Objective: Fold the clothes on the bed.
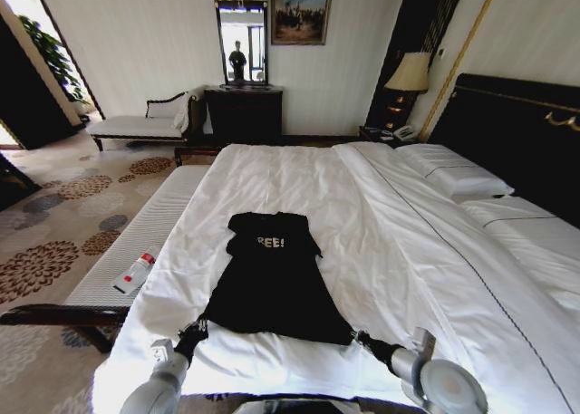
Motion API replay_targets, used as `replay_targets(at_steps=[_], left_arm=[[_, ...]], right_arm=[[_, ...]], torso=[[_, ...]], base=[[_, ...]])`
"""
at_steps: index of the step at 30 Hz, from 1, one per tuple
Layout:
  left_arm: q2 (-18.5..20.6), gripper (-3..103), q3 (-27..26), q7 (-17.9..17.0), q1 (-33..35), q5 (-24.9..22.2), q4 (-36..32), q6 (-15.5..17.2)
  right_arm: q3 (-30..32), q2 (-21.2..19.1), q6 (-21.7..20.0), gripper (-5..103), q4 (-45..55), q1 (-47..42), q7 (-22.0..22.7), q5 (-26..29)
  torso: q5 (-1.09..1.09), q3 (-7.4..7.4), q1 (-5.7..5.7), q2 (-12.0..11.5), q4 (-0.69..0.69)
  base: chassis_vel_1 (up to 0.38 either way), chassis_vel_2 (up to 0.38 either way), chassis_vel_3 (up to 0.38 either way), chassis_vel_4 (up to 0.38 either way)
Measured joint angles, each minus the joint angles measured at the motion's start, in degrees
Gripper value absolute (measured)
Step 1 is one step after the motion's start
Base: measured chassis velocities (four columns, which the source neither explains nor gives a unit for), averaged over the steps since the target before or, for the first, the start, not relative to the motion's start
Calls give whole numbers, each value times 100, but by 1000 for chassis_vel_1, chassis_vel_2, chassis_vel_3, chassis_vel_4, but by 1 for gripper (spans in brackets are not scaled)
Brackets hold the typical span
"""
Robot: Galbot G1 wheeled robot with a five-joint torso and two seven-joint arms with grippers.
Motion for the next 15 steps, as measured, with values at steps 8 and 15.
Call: replay_targets(at_steps=[8,15], left_arm=[[-228,0,-461,48,869,174,-700,-265],[-369,0,-648,243,1481,331,-739,-696]], right_arm=[[56,-9,0,1,312,-341,-17,-431],[50,27,0,1,475,-670,-56,-983]], torso=[[-2,0,0,0,-6],[-1,0,0,0,-4]], base=[[0,0,0,0],[0,0,0,0]])
